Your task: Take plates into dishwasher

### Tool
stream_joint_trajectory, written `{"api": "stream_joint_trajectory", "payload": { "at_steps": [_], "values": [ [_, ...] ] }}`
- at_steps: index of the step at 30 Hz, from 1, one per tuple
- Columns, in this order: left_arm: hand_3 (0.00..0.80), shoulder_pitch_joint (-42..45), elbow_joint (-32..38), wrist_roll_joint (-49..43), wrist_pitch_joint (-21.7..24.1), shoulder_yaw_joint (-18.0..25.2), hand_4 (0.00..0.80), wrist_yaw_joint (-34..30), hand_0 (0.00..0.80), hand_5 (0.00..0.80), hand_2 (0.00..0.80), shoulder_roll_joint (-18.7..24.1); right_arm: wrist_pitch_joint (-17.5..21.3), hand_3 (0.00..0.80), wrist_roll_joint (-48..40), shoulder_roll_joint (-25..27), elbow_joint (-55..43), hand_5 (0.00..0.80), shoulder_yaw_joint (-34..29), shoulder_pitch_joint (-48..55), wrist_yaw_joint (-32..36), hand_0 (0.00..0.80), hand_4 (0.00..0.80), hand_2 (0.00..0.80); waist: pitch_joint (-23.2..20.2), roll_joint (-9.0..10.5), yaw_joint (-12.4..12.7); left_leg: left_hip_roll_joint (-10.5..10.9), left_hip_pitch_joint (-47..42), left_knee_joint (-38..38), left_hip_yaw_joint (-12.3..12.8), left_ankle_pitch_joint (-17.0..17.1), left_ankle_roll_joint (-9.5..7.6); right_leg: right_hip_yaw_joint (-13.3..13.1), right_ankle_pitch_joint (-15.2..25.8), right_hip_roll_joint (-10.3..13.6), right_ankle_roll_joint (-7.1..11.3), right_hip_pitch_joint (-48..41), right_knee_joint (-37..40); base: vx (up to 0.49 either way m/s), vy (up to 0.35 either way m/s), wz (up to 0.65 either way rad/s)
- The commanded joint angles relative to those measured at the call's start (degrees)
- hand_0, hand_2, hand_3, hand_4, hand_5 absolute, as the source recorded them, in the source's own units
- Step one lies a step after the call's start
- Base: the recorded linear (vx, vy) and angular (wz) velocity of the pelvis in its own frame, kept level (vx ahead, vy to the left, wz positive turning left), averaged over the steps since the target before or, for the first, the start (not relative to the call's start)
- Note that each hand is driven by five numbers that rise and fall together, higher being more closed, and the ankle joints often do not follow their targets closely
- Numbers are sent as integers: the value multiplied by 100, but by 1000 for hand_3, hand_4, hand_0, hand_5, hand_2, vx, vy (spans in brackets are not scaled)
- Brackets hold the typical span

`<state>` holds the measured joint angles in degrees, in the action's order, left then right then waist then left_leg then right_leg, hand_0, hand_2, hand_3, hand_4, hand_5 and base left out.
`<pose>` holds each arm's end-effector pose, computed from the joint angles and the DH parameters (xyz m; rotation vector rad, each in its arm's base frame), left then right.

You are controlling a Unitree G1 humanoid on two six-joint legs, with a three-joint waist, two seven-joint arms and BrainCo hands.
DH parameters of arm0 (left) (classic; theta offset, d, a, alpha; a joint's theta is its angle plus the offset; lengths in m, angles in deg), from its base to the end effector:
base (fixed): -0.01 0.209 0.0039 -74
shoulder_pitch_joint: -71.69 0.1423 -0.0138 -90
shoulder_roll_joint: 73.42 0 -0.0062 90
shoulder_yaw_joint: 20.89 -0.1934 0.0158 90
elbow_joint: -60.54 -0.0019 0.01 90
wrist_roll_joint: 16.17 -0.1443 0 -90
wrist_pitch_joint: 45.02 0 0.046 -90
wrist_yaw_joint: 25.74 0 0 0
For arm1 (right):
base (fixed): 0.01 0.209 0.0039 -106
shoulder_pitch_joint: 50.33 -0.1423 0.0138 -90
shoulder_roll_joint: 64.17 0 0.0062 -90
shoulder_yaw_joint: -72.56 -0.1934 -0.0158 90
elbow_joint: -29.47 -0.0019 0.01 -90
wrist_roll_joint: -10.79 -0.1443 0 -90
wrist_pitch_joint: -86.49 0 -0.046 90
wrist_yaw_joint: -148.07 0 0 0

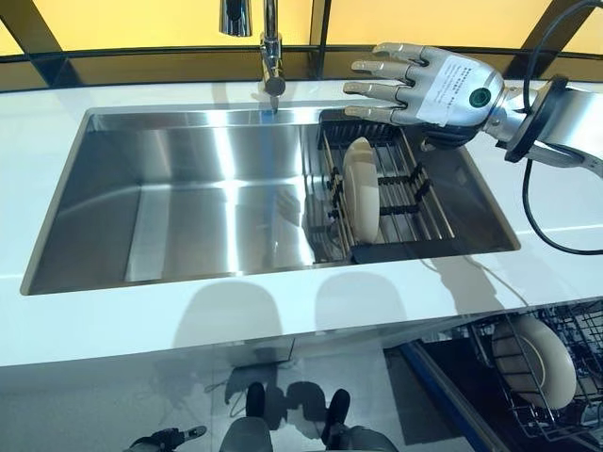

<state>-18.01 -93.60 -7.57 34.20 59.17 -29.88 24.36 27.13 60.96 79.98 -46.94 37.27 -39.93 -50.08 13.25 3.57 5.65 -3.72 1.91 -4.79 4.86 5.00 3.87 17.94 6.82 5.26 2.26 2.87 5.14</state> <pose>0.0826 0.2840 -0.1088 0.2746 1.3214 0.1371 0.2989 -0.2125 0.3193 -2.2353 -1.2275 0.3005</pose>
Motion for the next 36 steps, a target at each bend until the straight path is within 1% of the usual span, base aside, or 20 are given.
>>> {"api": "stream_joint_trajectory", "payload": {
  "at_steps": [1, 12, 30, 36],
  "values": [
    [0, -250, -116, 67, 13, -113, 0, -31, 0, 0, 0, 359, -120, 0, 125, 28, 105, 0, -155, -218, -161, 0, 0, 0, 167, 140, 135, -1, 245, -21, 109, 11, 127, 8, -180, 249, 640, -235, -14, -55, -12, 1],
    [0, -315, -103, 98, 35, -111, 0, -74, 0, 0, 0, 388, -187, 0, 99, 13, 45, 0, -182, -82, -217, 0, 0, 0, 359, 158, 140, -16, 352, -21, 133, 41, 133, 25, -139, 225, 638, -104, -14, -14, -4, 0],
    [0, -381, -79, 159, 6, -99, 0, -131, 0, 0, 0, 398, -102, 0, 284, -69, 3, 0, -158, -6, -225, 0, 0, 0, 422, 123, 130, -1, 393, -21, 154, 38, 126, 40, -117, 244, 642, -34, -14, 0, 0, 0],
    [0, -388, -78, 167, 2, -96, 0, -159, 0, 0, 0, 392, -80, 0, 287, -117, -83, 0, -129, -44, -91, 0, 0, 0, 444, 103, 144, 5, 408, -21, 152, 42, 125, 57, -114, 252, 642, -18, -14, 0, 0, 0]
  ]
}}
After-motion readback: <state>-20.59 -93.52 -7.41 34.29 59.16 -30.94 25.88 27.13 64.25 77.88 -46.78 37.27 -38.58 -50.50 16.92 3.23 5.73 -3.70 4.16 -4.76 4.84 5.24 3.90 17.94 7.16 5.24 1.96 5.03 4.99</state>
